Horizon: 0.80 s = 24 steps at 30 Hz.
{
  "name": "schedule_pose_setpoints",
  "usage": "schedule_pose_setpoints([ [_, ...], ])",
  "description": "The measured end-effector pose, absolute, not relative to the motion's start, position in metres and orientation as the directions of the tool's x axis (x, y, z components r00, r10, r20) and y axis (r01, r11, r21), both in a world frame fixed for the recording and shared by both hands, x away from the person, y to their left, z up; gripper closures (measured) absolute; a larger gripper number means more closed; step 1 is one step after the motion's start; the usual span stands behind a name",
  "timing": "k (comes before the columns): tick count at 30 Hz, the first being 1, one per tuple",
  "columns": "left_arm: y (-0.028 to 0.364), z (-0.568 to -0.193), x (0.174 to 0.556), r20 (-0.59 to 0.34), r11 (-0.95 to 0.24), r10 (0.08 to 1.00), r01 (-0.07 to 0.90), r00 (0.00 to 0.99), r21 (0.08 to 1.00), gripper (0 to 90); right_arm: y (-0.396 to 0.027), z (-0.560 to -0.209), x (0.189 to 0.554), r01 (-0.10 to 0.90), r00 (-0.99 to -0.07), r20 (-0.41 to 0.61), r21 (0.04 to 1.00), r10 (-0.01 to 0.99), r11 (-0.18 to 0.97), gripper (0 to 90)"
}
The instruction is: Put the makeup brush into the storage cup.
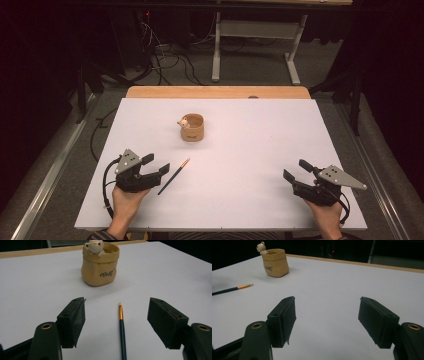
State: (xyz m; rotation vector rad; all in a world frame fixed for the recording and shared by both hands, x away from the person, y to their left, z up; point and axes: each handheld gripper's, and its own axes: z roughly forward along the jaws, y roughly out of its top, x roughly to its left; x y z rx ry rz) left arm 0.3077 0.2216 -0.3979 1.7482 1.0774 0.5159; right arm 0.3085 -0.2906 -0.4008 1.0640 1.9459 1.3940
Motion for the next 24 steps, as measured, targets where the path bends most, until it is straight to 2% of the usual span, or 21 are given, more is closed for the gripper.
schedule_pose_setpoints([
  [24,0.2193,-0.3949,0.302,-0.148,-0.119,0.83,0.43,0.538,0.895,31.1,-0.2894,-0.4018,0.3088,0.304,-0.556,0.035,0.938,0.83,0.164,32.2],
])
